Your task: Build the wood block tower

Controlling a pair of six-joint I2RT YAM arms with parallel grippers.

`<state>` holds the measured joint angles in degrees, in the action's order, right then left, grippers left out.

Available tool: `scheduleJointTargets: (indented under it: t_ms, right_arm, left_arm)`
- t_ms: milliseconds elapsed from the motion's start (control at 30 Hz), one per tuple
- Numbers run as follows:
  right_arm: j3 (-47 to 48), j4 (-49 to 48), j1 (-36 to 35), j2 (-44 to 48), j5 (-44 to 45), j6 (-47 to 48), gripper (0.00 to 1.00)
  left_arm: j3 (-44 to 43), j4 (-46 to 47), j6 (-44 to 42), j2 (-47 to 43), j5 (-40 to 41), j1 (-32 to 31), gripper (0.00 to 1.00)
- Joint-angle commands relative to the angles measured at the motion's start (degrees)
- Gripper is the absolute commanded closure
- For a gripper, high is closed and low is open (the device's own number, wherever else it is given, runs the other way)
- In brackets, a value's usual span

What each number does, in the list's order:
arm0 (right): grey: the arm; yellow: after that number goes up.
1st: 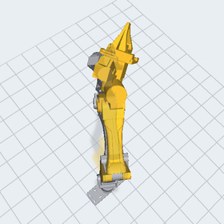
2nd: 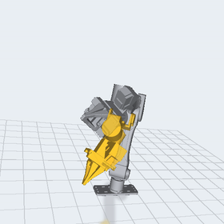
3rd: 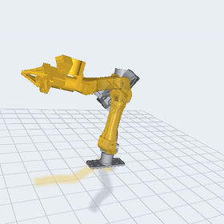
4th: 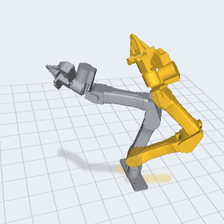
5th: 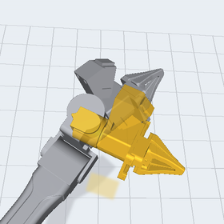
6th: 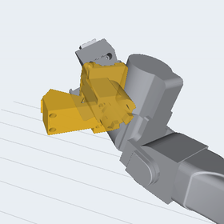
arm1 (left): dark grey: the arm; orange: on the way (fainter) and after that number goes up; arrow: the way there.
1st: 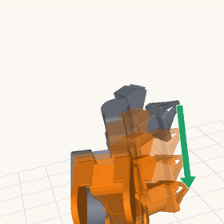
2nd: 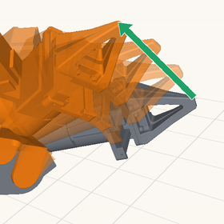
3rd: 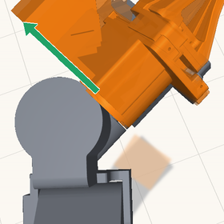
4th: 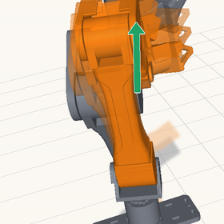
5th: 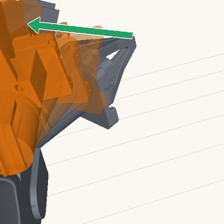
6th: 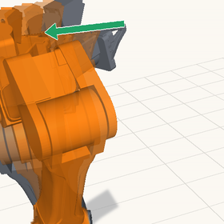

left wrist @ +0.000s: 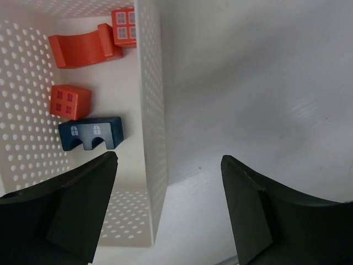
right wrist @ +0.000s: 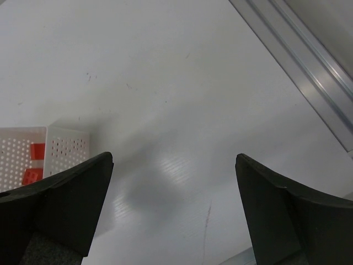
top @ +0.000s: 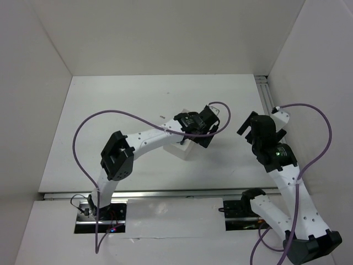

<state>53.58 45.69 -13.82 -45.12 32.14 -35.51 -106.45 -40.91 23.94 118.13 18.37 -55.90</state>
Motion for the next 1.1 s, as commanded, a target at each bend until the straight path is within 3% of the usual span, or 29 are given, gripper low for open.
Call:
scheduleJointTargets:
  t_ms: [0,200,467,567,600,633,767,833,1067]
  right_arm:
    - [2.1,2.3,0.3,0.1,0.6,0.2,0.01]
    - [2.1,2.3,0.3,-1.1,0.1,0.2,0.01]
    - [2.1,2.3,0.3,-1.1,0.1,0.2,0.01]
    - [2.1,2.3,0.3,-1.1,0.1,0.2,0.01]
    - [2.1,2.3,0.3,-1.1,0.1,0.2,0.01]
    - [2.1,2.3,0.3,-1.1,0.1,0.2,0.01]
    - [3.3,2.3,0.3,-1.6,-0.6,0.8,0.01]
    - [4.4,1.6,0.3,-1.6,-1.1,2.2,0.01]
    - [7.1,1.6,0.3,-1.6,-1.1,2.8,0.01]
  left_arm:
    - [-2.8,-0.3,-1.6,0.9,3.1,1.0,0.11]
    - [-3.4,-0.3,-1.6,4.2,0.3,3.3,0.15]
    - [-3.4,-0.3,-1.1,6.1,-3.7,3.3,0.43]
    - [-4.7,-0.3,-1.1,6.1,-5.6,3.3,0.77]
    - [-5.5,-1.3,-1.6,5.5,-7.1,3.3,0.96]
    - [-6.7,-2.2,-1.6,5.4,-8.0,3.8,1.0]
    - [-13.2,-5.1,-0.4,3.5,-19.5,6.0,1.0]
    - [-11.4,0.2,1.3,1.6,-31.8,8.3,1.0]
    - [-2.9,16.1,11.9,-1.1,-59.5,16.3,1.0]
